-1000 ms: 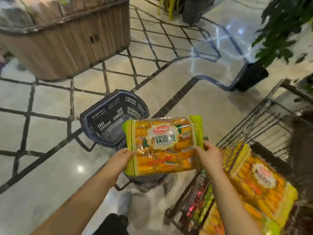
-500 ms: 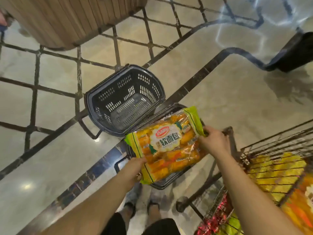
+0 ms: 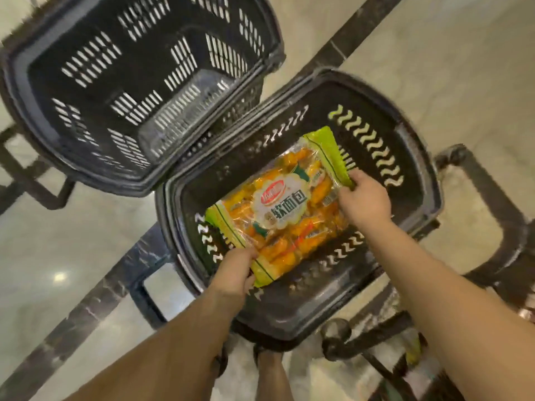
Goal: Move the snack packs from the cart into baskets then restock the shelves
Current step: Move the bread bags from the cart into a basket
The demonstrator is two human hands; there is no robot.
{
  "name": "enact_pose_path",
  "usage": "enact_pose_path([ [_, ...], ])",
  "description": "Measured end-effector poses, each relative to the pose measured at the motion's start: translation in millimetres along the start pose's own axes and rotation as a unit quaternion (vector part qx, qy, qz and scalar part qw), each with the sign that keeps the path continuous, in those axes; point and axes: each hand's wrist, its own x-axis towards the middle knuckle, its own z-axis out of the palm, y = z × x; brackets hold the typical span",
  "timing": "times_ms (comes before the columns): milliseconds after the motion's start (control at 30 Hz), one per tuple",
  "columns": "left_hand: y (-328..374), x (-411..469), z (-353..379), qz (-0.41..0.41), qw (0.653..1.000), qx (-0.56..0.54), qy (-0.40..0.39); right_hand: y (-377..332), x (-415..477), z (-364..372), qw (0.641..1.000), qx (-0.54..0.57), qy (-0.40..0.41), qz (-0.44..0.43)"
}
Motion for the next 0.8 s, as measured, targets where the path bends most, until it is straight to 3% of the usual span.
enact_pose_path([
  [133,-9.1,64.2,17.0,-0.023,1.000,0.015,-0.010,18.9,40.7,41.7,0.999,-0.003,-0.041,0.023],
  [300,-12.3,132.5,39.4,-0.045,0.998,0.023,0.037,35.9,87.2,89.1,0.995,-0.033,-0.088,0.020],
  [567,-18.7,177.3,55.6,-0.059,0.997,0.044,0.034,52.7,122.2,135.0,0.990,-0.064,-0.119,0.027],
  [733,-13.9,176.8,58.8,-0.043,0.988,0.130,0.068,51.2,115.7,135.5,0.987,-0.047,-0.149,0.039],
  [800,-9.4,169.0,56.2,0.001,0.979,0.195,0.061,48.1,108.8,129.7,0.986,-0.050,-0.155,0.042],
])
